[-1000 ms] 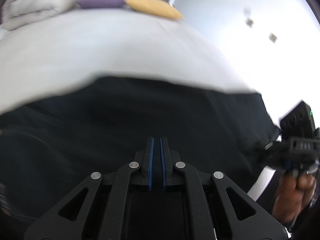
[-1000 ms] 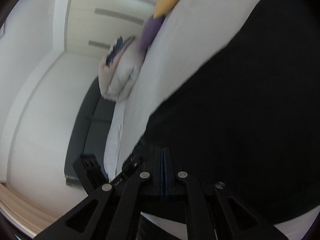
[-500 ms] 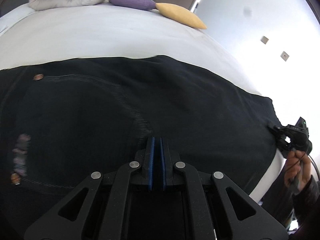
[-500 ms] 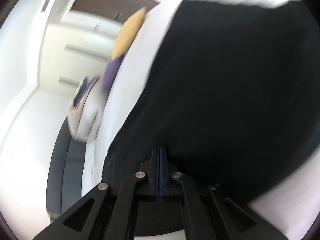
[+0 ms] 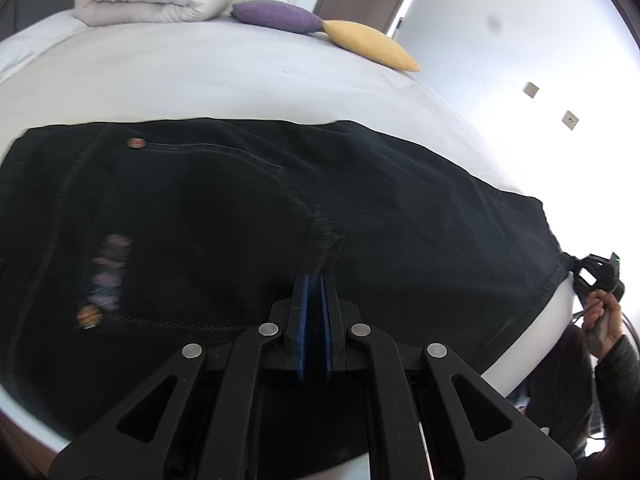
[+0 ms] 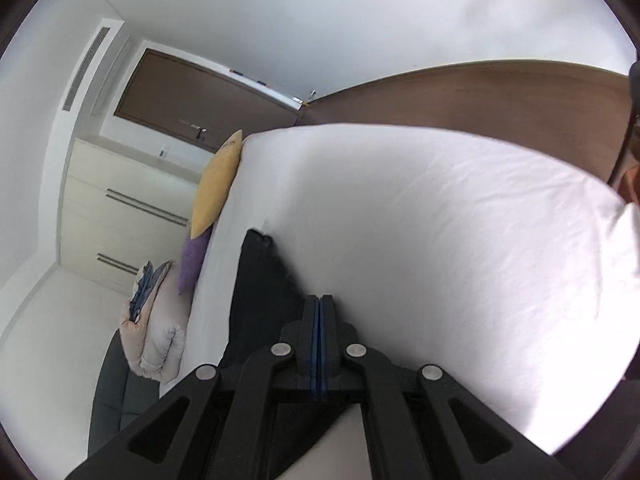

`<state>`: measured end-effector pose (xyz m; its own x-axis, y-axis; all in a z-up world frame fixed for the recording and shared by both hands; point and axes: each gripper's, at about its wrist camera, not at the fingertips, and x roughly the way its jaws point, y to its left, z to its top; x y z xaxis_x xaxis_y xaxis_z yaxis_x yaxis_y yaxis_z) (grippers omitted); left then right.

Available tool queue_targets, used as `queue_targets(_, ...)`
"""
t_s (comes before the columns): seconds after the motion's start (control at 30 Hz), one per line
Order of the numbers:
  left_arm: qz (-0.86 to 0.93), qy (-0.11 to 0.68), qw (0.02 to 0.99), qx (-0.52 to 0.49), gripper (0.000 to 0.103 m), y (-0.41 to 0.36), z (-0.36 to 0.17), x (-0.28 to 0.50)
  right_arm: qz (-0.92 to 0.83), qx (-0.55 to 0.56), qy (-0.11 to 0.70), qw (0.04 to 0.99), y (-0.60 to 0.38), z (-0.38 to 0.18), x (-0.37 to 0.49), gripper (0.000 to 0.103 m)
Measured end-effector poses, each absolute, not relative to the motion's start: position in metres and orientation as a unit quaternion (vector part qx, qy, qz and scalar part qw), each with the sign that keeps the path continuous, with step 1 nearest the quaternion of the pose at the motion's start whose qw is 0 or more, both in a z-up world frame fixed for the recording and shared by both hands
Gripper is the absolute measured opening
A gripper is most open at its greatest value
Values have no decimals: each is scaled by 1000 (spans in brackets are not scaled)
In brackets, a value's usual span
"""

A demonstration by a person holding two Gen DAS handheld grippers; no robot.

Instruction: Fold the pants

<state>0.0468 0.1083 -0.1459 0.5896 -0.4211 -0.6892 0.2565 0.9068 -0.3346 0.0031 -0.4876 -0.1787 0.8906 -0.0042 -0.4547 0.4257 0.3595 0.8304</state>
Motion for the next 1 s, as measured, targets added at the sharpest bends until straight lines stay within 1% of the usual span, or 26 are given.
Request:
queue_targets(0.07, -173, 407, 890, -111, 6, 121, -144, 39, -155, 554, 183, 797, -500, -175, -16, 1)
queue_targets(0.1, -163, 406, 891, -117, 6, 126, -143, 35, -159, 557, 179, 795, -509, -173, -21, 3)
queue_targets(0.13, -153, 404, 893, -122, 6, 129, -142, 31, -160, 559, 177, 794, -512, -170, -31, 15)
queue_targets(0.17, -147, 403, 895, -125, 6, 133, -139, 28, -157, 562, 174, 793, -509, -168, -35, 29)
queue_targets(0.23, -143, 399, 897, -129, 6, 138, -132, 24, -143, 568, 173, 792, -491, -159, -31, 45)
queue_targets(0.27, -144, 396, 898, -128, 6, 135, -129, 23, -134, 570, 177, 791, -481, -155, -27, 47)
queue_targets(0.37, -162, 395, 895, -128, 6, 115, -119, 27, -110, 588, 201, 776, -452, -161, -8, 48)
queue_targets(0.53, -205, 408, 882, -116, 6, 59, -113, 40, -90, 600, 231, 760, -432, -179, 12, 47)
queue_targets(0.67, -223, 436, 867, -94, 6, 11, -126, 49, -85, 616, 219, 752, -437, -181, 8, 47)
queue_targets(0.73, -222, 452, 859, -92, 5, 3, -137, 49, -79, 626, 210, 747, -443, -182, 5, 47)
queue_targets(0.8, -226, 449, 858, -101, 5, 3, -140, 48, -78, 629, 205, 746, -451, -183, 5, 46)
queue_targets(0.9, -233, 459, 848, -124, 5, 7, -147, 51, -79, 629, 198, 748, -457, -184, 13, 37)
queue_targets(0.97, -232, 461, 847, -125, 5, 5, -149, 51, -77, 632, 197, 746, -459, -187, 21, 20)
queue_targets(1.0, -231, 461, 848, -125, 5, 4, -150, 52, -77, 636, 197, 742, -460, -190, 24, 17)
